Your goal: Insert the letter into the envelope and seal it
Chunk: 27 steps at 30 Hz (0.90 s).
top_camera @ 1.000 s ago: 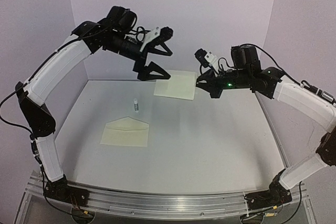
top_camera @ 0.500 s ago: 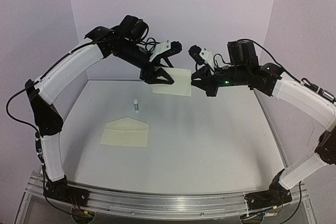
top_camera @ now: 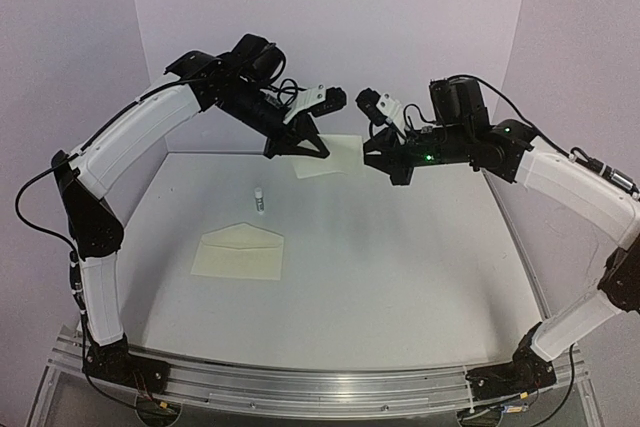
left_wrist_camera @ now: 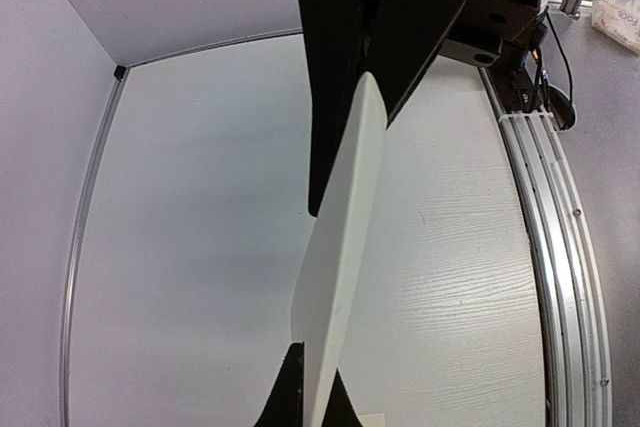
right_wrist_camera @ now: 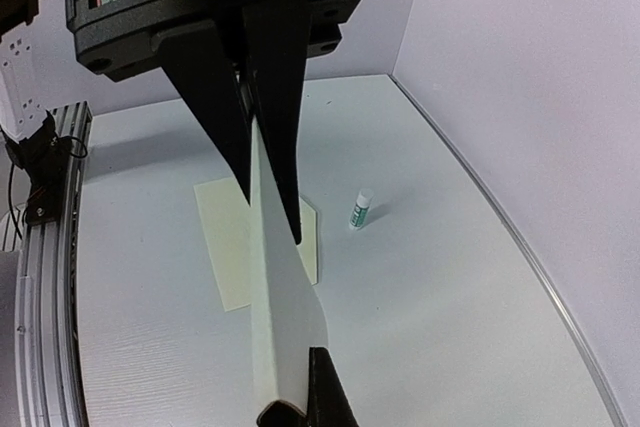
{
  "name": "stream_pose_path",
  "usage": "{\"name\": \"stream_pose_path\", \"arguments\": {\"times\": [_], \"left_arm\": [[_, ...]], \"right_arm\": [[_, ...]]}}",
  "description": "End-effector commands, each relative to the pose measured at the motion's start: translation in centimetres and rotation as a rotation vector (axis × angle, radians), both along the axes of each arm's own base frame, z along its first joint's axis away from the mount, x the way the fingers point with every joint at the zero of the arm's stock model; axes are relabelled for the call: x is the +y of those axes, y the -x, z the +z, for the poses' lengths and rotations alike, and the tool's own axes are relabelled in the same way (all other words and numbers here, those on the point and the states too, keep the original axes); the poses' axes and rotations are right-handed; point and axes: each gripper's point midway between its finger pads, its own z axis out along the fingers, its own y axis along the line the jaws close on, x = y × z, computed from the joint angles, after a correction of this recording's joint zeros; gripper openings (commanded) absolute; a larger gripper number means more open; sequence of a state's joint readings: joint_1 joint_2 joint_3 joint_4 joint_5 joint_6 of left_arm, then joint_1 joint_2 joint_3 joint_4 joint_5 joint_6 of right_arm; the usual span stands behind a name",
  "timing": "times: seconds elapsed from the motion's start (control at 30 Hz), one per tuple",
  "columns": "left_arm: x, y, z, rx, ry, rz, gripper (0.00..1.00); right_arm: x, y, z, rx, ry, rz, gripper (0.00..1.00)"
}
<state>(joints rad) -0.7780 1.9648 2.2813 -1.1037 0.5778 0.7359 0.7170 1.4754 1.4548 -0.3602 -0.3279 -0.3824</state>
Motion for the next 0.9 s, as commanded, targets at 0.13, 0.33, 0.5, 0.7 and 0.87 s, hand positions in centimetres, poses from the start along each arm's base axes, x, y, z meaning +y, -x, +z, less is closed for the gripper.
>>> {"name": "stream_pose_path", "arguments": {"times": [0.13, 0.33, 0.5, 0.7, 0.87], "left_arm": [[0.7, 1.8, 1.2, 0.006, 0.024, -0.047, 0.0], [0.9, 0.6, -0.1, -0.021, -0.015, 0.005, 0.0], [0.9, -0.1, -0.4, -0.046, -0.023, 0.021, 0.0], [0.5, 0.9, -0.2, -0.028, -0.006, -0.019, 0.0], [0.7, 1.4, -0.1, -0.016, -0.004, -0.028, 0.0]], "right_arm": [[-1.5, -0.3, 1.6, -0.032, 0.001, -0.095, 0.42], [-6.2, 0.6, -1.3, -0.027, 0.217, -0.198, 0.69], [-7.4, 2.4, -2.7, 0.052, 0.311, -0.158, 0.77], [-1.8, 2.3, 0.9, 0.099, 0.032, -0.018, 0.96], [0.8, 0.7, 2.2, 0.069, -0.094, 0.017, 0.94]]}}
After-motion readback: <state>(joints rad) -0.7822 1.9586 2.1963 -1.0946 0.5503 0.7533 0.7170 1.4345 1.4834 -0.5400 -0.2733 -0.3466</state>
